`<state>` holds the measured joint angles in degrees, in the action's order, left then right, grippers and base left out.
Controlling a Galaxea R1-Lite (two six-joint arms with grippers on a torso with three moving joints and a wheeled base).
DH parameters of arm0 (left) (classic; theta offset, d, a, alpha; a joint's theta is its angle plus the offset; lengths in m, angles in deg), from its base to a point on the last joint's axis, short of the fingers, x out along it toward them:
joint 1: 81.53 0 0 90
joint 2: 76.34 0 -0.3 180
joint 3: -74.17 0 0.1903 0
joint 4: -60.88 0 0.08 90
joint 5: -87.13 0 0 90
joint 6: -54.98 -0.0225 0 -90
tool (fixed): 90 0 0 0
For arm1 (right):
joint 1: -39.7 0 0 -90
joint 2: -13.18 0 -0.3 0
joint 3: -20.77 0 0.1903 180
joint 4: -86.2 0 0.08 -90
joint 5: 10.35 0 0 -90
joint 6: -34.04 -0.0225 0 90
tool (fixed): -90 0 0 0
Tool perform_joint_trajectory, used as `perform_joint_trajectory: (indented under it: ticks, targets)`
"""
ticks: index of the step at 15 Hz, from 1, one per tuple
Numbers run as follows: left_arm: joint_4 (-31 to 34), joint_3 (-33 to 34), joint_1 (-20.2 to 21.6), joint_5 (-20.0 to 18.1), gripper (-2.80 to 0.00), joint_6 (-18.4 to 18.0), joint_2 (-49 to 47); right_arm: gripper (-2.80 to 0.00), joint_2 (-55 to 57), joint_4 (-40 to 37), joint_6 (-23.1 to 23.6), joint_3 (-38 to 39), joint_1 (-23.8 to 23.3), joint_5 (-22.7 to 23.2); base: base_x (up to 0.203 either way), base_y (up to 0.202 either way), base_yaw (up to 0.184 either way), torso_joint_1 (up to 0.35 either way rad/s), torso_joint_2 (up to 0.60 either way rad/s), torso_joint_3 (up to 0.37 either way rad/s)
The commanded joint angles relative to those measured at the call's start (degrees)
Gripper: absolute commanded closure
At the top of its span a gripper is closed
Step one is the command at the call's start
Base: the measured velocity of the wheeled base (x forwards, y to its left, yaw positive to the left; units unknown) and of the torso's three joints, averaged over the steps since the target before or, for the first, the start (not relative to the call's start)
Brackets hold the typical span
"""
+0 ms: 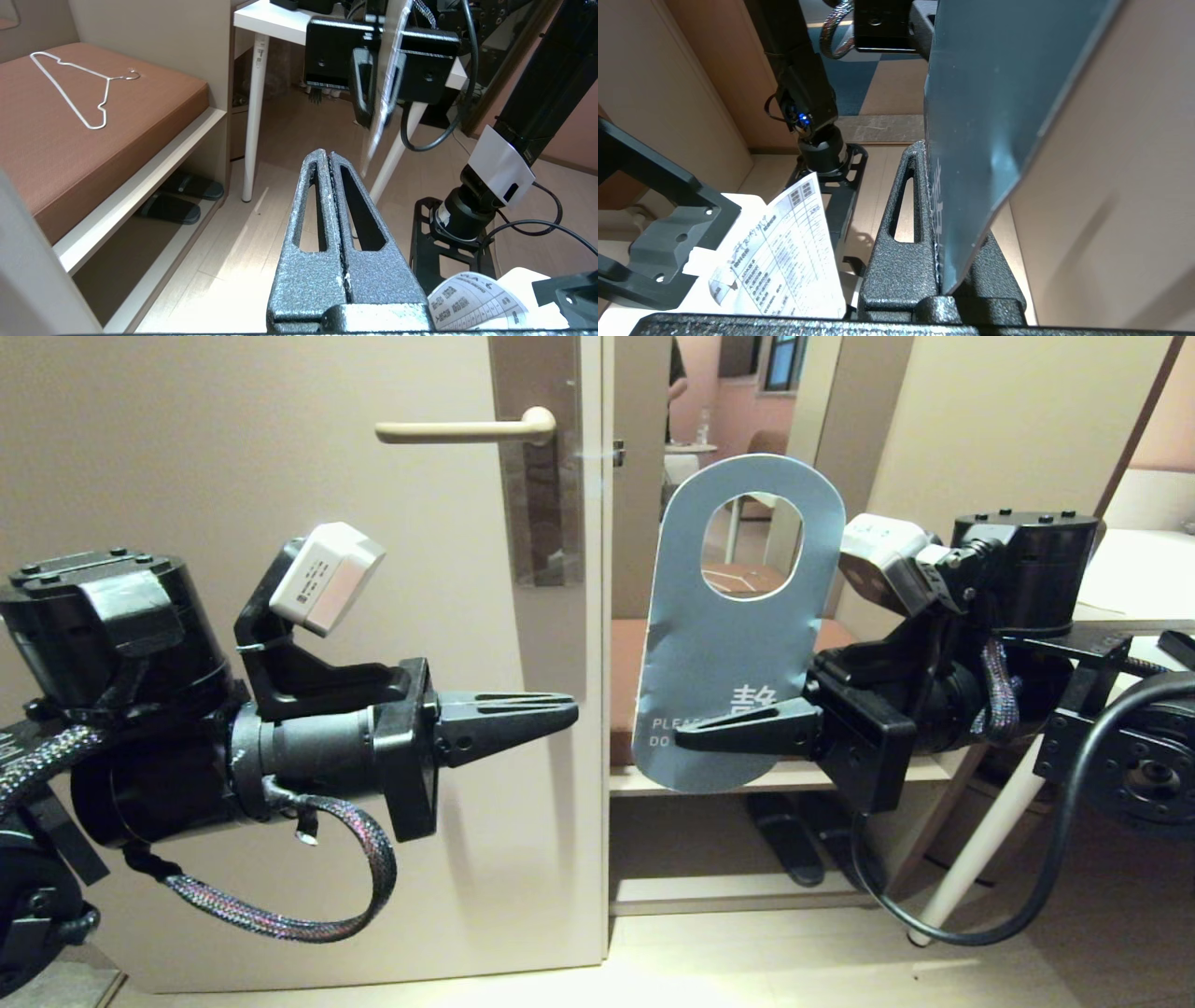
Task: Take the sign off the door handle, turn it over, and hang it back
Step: Hand it to the other hand
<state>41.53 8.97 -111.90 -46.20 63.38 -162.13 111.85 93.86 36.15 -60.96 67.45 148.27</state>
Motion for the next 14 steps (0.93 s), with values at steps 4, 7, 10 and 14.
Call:
perform_joint_trajectory:
  ticks: [4,7,10,14]
  targets:
    - [-0.3,-0.4,-0.5,-0.3,-2.8,-0.2,-1.0,0.0,-0.4,0.2,0.1,0.9,0.3,0.7,0.0,0.0,0.0,0.0,0.0,0.0]
    - [-0.2,-0.7,-1.2,-0.3,-2.8,-0.3,-1.0,0.0,-0.3,0.3,0.3,1.5,0.5,0.7,0.0,0.0,0.0,0.0,0.0,0.0]
    - [-1.7,-1.3,-2.6,-0.3,-2.8,-0.1,-1.2,0.0,-0.6,0.3,0.3,1.3,1.2,0.7,0.0,0.0,0.0,0.0,0.0,0.0]
    - [-1.7,-3.9,-4.1,-0.3,-2.8,0.2,-2.5,0.0,-0.7,0.3,0.2,1.2,3.2,0.7,0.0,0.0,0.0,0.0,0.0,0.0]
